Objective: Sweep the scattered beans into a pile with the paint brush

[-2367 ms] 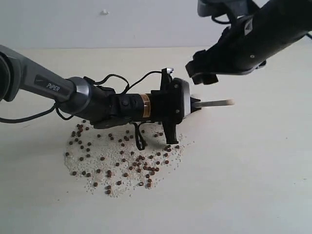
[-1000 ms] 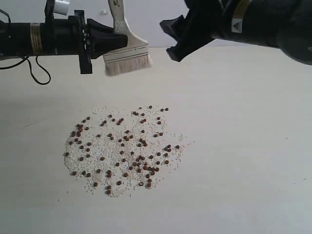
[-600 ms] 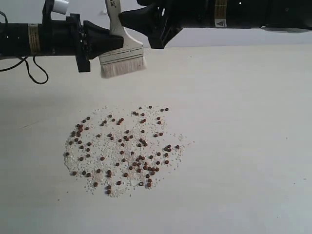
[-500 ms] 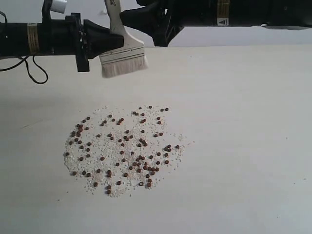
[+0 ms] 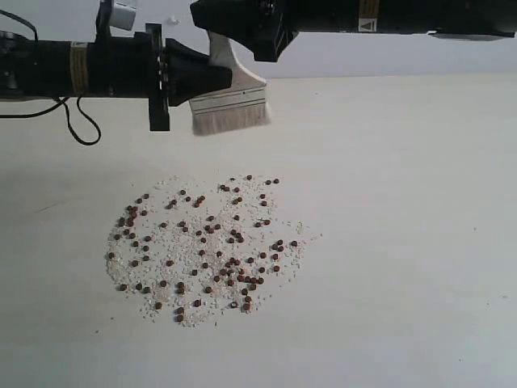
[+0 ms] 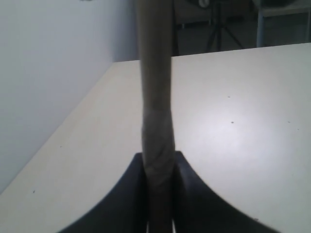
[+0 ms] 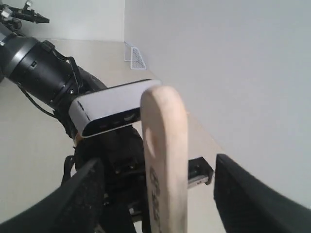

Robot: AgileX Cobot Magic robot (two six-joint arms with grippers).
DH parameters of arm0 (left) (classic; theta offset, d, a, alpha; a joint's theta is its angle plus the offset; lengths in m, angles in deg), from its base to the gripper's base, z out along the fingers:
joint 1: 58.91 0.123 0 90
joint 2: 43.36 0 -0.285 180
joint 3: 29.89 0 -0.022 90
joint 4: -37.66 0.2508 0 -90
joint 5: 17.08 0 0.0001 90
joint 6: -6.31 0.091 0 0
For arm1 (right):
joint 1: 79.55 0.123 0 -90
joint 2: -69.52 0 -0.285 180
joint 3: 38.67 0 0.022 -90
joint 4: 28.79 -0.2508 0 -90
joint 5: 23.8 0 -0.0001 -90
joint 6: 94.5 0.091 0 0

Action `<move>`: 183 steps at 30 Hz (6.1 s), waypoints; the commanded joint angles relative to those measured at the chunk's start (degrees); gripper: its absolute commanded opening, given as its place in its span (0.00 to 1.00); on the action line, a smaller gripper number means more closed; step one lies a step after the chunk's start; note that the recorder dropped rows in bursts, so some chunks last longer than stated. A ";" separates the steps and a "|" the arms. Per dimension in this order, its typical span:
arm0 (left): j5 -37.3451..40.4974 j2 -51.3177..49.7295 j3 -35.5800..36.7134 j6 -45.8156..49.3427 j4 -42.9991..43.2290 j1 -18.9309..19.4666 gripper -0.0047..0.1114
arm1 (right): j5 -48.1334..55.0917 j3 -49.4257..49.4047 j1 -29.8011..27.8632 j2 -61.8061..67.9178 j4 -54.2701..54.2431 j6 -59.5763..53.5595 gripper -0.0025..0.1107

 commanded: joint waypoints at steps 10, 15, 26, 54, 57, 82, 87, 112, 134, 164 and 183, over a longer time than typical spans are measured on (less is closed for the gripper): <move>-0.90 0.60 -1.62 0.08 1.18 -2.28 0.04 | -2.29 0.55 -0.03 -0.03 11.54 8.38 0.54; -0.90 0.60 -1.62 0.08 0.50 -2.27 0.04 | -2.08 0.55 -0.03 -0.03 9.57 7.76 0.48; -0.90 0.60 -1.62 0.30 -3.55 -2.27 0.04 | -4.45 0.55 -0.03 0.69 0.10 3.25 0.32; -0.90 1.20 -3.53 -10.90 2.88 -0.98 0.04 | -13.81 10.76 -6.38 10.96 9.01 12.98 0.47; -0.90 1.20 -3.53 -10.90 4.05 -1.59 0.04 | -13.81 10.76 -6.38 11.07 8.72 12.98 0.46; -0.90 1.20 -3.53 -10.19 4.17 -4.10 0.04 | -13.81 10.76 -6.38 11.07 5.54 12.27 0.43; -0.90 1.20 -3.53 -10.19 4.41 -4.55 0.04 | -13.81 10.76 -6.38 11.07 5.54 12.34 0.42; -0.90 1.20 -3.53 -10.78 -0.05 -4.53 0.16 | -13.81 10.76 -6.38 11.07 4.77 11.17 0.02; -0.90 4.12 -3.53 -14.42 7.17 10.97 0.53 | -9.48 10.76 -6.38 12.56 -3.37 -13.71 0.02; 11.06 69.03 62.10 51.05 -89.32 17.34 0.04 | -13.81 10.86 -5.15 24.18 -11.53 -24.62 0.02; 36.76 103.69 67.99 60.08 -96.02 17.34 0.04 | -13.81 10.86 -3.35 23.74 -10.55 -23.55 0.02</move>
